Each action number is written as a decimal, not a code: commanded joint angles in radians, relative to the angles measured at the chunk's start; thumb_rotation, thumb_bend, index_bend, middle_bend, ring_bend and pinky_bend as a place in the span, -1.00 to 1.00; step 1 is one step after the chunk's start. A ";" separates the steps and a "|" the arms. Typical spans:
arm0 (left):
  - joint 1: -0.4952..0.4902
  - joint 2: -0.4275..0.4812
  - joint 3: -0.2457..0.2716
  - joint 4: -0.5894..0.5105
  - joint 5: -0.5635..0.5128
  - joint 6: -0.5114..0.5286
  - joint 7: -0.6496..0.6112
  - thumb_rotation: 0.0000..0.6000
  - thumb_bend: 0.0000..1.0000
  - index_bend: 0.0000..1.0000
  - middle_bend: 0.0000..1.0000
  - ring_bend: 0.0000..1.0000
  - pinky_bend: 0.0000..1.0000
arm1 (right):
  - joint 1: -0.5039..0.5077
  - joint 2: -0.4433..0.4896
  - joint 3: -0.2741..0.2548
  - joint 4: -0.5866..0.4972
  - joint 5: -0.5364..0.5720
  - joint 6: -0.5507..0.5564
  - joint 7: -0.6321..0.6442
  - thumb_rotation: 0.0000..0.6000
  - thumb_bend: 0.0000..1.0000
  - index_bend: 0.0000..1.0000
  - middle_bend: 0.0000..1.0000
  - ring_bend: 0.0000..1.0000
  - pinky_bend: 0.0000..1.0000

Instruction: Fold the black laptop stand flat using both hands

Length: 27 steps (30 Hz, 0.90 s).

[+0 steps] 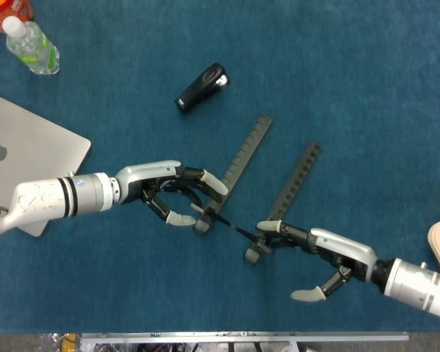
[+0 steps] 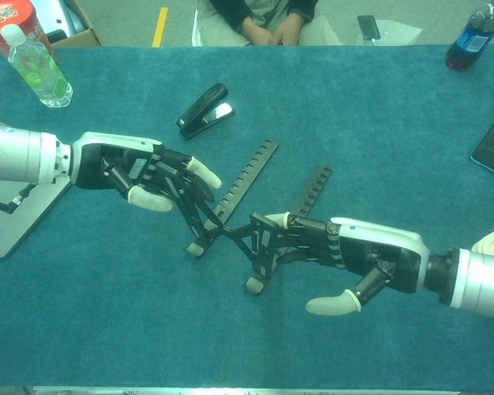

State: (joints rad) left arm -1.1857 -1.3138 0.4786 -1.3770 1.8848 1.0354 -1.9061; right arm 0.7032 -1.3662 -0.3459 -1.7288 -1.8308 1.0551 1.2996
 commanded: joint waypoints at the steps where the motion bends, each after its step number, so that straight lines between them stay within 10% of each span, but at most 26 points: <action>1: -0.001 0.000 0.000 -0.001 0.000 -0.001 0.001 1.00 -0.41 -0.56 -0.52 -0.72 -0.60 | 0.000 0.016 -0.002 -0.011 -0.005 0.018 -0.008 1.00 -0.63 -1.00 -0.99 -1.00 -0.84; 27: -0.003 0.002 -0.002 -0.002 -0.008 -0.010 0.002 1.00 -0.41 -0.56 -0.52 -0.72 -0.60 | 0.030 -0.068 0.033 0.069 0.025 -0.023 0.020 1.00 -0.63 -1.00 -0.99 -1.00 -0.84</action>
State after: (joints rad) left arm -1.1889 -1.3120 0.4767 -1.3786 1.8766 1.0254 -1.9047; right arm 0.7322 -1.4324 -0.3119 -1.6612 -1.8048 1.0319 1.3180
